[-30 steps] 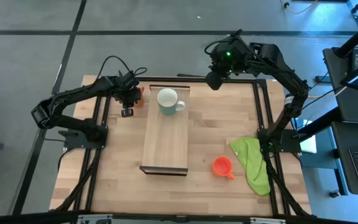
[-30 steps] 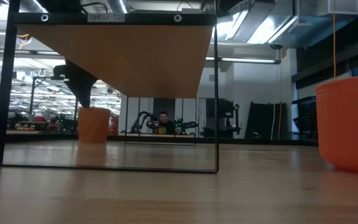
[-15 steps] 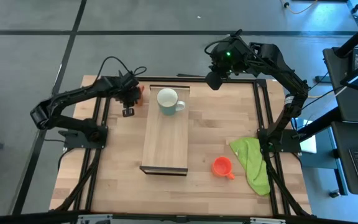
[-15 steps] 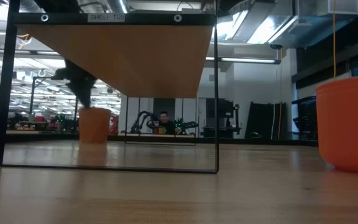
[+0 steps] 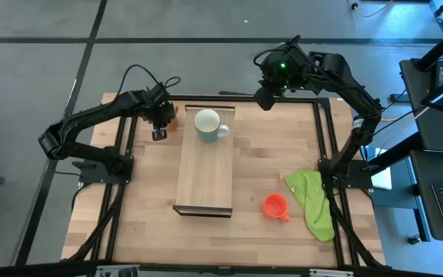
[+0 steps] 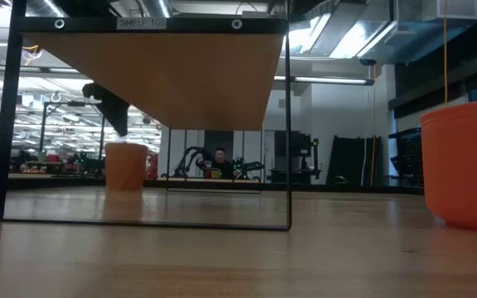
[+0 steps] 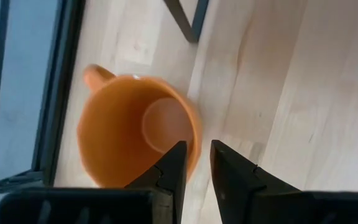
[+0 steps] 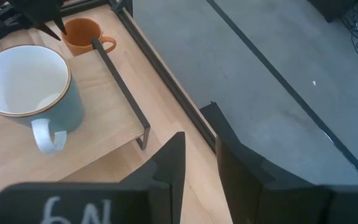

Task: Stack small to large cups/mugs on shelf
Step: Put the brown mug on the shelf

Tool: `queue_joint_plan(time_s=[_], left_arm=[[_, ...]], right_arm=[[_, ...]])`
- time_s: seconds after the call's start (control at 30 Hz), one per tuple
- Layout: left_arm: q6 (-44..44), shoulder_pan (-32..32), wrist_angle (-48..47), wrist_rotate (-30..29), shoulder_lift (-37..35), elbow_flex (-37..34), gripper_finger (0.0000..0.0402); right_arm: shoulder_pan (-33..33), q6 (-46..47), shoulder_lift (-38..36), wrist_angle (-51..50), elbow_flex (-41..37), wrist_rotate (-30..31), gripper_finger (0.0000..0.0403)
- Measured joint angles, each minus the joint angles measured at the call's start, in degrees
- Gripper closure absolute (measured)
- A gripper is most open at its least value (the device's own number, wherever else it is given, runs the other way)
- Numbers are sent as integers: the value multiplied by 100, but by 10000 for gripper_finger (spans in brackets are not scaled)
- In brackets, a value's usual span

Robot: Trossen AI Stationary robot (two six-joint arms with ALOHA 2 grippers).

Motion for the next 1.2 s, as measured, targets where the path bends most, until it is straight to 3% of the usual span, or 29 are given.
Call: queue_joint_plan(time_s=[0.8,1.07,1.2], left_arm=[[234,19,74,-30,732,-37,336],[98,30,55,-109,728,-37,389],[77,30,63,-162,728,-37,386]], right_arm=[[-2,-4,0,-26,0,2,311],[-2,-26,0,-26,0,2,311],[-2,-26,0,-26,0,2,311]])
